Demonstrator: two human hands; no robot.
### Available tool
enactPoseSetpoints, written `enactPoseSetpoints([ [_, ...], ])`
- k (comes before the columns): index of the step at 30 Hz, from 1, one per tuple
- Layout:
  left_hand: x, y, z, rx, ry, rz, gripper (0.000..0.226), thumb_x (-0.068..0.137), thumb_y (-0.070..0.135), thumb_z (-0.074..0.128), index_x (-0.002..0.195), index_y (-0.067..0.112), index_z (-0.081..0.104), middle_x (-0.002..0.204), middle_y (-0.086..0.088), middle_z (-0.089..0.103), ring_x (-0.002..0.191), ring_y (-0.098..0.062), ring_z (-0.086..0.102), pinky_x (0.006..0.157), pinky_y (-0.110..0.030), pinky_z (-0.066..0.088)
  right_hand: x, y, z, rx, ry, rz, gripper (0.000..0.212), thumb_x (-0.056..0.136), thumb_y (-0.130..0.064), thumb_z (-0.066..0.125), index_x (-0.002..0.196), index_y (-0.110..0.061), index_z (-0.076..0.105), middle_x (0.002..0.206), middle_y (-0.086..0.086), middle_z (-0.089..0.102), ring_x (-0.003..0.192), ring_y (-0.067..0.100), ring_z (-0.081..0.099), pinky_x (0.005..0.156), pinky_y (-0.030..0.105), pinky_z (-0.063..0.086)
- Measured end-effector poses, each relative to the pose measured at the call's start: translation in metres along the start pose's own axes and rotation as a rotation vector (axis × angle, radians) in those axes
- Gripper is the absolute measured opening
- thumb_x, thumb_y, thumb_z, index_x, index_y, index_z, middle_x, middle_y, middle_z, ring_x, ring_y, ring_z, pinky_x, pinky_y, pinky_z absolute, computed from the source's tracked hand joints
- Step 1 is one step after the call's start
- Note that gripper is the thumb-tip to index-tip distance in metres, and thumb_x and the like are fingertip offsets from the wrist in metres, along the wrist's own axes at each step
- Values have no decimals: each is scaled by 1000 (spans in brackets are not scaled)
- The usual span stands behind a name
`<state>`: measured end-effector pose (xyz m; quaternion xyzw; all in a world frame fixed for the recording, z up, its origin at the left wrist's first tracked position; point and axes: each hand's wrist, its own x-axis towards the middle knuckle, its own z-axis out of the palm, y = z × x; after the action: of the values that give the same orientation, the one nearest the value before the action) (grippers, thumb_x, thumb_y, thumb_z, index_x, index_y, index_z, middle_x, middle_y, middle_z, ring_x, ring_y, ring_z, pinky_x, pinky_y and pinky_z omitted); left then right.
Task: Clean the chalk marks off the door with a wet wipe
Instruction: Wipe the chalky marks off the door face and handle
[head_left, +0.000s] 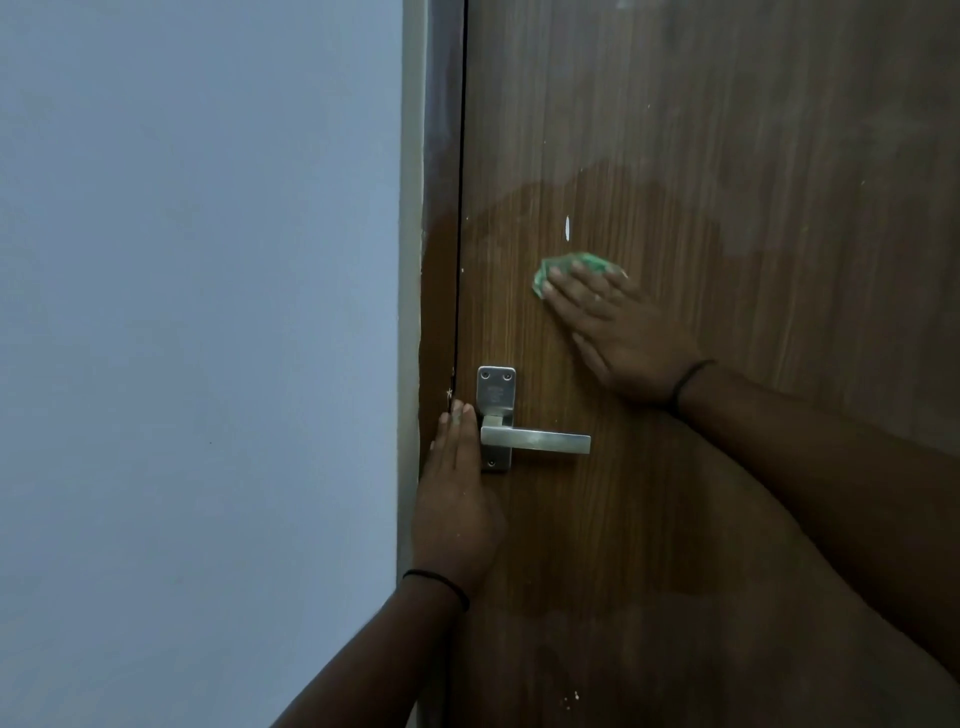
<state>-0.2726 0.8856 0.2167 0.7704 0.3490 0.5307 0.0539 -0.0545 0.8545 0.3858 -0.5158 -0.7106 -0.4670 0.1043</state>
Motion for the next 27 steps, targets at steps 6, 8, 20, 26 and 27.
enactPoseSetpoints([
  [6,10,-3,-4,37,-25,41,74,92,9,49,156,20,12,163,4,15,151,-11,8,122,-37,22,79,-55,-4,-30,65,-30,60,97,-29,29,154,-17,15,161,4,15,150,22,7,122,39,3],
  [8,10,-5,-5,64,-32,57,76,90,7,49,155,19,13,163,3,16,151,-12,8,121,-37,23,67,-62,7,-52,6,-155,57,99,-29,28,154,-18,14,161,3,14,150,20,7,122,39,3],
  [20,3,-3,-12,17,-31,-27,65,95,15,52,153,21,25,159,1,31,148,-16,25,117,-40,32,43,-33,-30,98,164,-48,35,91,-6,61,126,-5,60,136,19,55,126,35,52,103,43,43],
  [26,8,7,-20,-19,43,-38,50,96,21,51,145,18,43,140,-5,57,125,-23,55,103,-38,46,65,-60,-25,461,300,131,19,91,-1,55,99,-7,70,101,13,64,95,25,57,81,35,49],
  [27,9,7,-20,-26,58,-45,46,96,20,51,142,18,47,133,-4,62,118,-22,59,98,-36,48,63,-63,-21,461,286,136,19,91,-2,55,99,-7,71,100,13,64,95,25,56,81,35,48],
])
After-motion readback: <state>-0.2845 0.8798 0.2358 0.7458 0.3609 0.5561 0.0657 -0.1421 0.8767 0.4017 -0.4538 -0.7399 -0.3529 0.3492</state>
